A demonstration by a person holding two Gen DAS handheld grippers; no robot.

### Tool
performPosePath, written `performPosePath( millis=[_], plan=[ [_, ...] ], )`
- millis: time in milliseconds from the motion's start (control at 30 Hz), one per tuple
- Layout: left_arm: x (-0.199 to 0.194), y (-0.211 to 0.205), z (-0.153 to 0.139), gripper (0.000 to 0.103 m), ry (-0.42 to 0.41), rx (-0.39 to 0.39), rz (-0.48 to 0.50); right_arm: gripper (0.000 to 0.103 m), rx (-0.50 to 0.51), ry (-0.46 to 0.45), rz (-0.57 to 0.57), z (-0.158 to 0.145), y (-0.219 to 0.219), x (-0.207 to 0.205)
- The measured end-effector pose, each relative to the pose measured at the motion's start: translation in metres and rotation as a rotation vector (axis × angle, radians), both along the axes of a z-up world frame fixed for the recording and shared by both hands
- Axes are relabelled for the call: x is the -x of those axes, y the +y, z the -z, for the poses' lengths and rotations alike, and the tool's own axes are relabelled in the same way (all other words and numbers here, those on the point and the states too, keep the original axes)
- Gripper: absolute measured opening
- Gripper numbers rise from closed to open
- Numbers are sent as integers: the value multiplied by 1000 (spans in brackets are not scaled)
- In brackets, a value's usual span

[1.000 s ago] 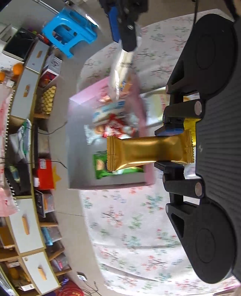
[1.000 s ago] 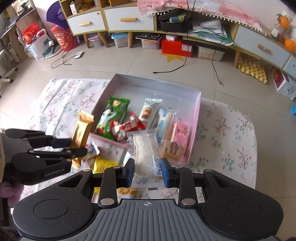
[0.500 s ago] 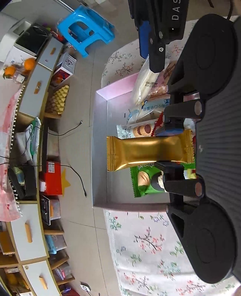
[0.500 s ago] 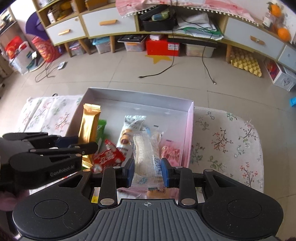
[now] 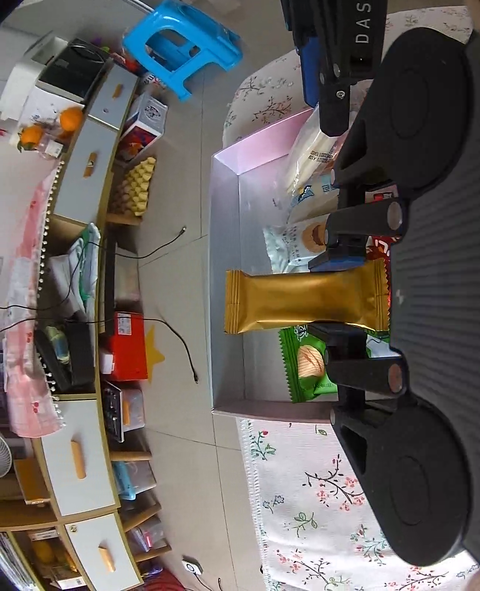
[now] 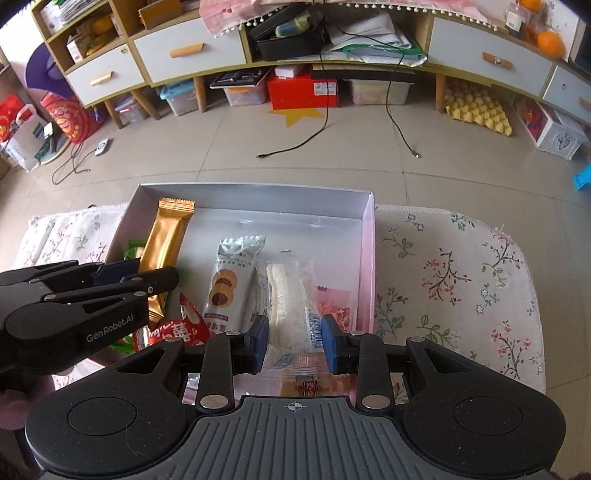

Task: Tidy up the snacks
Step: 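Carry both snacks into the pink box and open both grippers, then withdraw both tools from the box back over the remaining snacks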

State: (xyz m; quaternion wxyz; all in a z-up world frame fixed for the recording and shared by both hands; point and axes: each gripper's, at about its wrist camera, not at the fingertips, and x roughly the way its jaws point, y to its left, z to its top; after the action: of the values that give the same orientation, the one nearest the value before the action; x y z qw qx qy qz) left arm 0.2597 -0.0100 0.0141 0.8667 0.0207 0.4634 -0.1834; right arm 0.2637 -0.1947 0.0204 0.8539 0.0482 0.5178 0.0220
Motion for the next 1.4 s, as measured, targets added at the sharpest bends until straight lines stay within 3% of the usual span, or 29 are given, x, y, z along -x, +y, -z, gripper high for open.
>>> performPosePath(
  millis=[167,233,500,567,733,833,1133,1400],
  plan=[
    [3,1,-1,40,5,8,-1,33,-21,-10,3,-5,-2,2],
    [4,1,-2,48,7,2,1,40,-20,-13,12,-9,-3,4],
    [15,4,-13,61,-1,-7,-15,42,-28,-29,22,-24,-8,18],
    [19,4,-17,66,-9,-5,-21,57,-32,-31,22,-28,-8,23],
    [33,7,-25,76,-17,-15,-34,59,-36,-50,12,-41,-8,41],
    [44,10,-28,79,-20,-22,-37,67,-47,-53,8,-46,-7,52],
    [81,20,-32,94,-12,-47,-45,77,-74,-72,-26,-50,-2,97],
    [112,32,-25,101,17,-57,-62,77,-78,-79,-66,-37,5,137]
  ],
)
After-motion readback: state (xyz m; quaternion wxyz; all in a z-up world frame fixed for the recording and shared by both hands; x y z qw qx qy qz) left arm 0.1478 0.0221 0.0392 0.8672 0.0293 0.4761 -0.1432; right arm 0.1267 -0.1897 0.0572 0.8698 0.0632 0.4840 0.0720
